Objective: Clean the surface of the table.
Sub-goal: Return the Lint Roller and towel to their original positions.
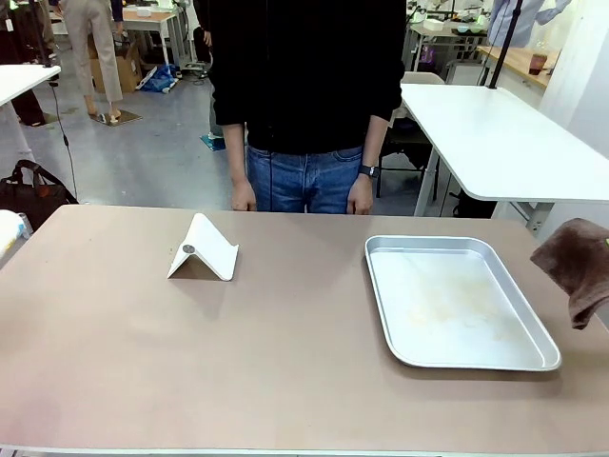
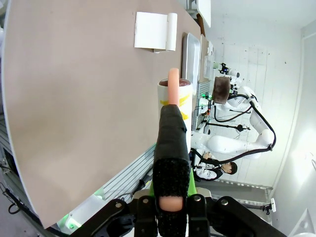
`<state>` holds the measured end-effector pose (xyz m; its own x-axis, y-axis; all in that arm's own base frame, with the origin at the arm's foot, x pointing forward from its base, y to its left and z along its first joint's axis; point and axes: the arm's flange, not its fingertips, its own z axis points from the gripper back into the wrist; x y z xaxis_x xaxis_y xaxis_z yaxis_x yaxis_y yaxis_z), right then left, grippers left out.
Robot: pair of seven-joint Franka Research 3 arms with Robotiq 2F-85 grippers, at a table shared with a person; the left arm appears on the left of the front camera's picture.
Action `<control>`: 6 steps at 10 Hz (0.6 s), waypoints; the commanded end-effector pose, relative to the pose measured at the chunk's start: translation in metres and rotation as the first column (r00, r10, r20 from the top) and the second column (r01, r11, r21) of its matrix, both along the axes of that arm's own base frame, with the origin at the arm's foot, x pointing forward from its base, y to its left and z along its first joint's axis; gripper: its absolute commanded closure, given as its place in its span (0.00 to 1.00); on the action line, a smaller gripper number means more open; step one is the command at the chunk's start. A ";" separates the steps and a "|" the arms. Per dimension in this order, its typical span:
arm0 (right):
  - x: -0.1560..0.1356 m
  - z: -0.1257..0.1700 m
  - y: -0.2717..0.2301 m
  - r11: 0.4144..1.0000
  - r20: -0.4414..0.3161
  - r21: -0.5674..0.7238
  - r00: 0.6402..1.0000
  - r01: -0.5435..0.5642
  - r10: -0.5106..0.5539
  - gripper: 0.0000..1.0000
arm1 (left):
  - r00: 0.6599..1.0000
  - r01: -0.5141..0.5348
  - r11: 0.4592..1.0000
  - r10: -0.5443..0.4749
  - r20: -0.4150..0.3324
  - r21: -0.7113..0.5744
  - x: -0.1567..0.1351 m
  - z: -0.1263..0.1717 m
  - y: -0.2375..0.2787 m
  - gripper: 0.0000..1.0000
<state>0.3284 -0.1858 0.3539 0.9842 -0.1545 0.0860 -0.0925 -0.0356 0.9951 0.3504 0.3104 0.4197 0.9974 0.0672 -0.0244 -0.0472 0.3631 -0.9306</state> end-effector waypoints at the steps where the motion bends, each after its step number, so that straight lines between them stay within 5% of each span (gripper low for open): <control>1: -0.002 0.027 0.034 1.000 0.022 0.002 0.999 -0.024 0.023 0.88 | 1.000 0.006 0.999 -0.005 0.016 -0.051 0.002 0.028 -0.040 0.78; 3: 0.010 0.056 0.088 0.995 0.006 -0.049 0.996 -0.087 0.088 0.88 | 0.999 -0.005 1.000 0.006 0.047 -0.017 0.007 0.053 -0.093 0.78; 6: 0.034 0.088 0.185 0.990 -0.004 -0.117 0.997 -0.082 0.082 0.88 | 0.989 0.137 0.989 -0.140 0.051 0.054 0.011 0.087 -0.179 0.78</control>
<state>0.3562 -0.0280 0.4315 0.9932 -0.0122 0.1161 -0.1154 0.0513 0.9920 0.3659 0.1557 0.5018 0.9975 -0.0576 0.0410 0.0600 0.3824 -0.9220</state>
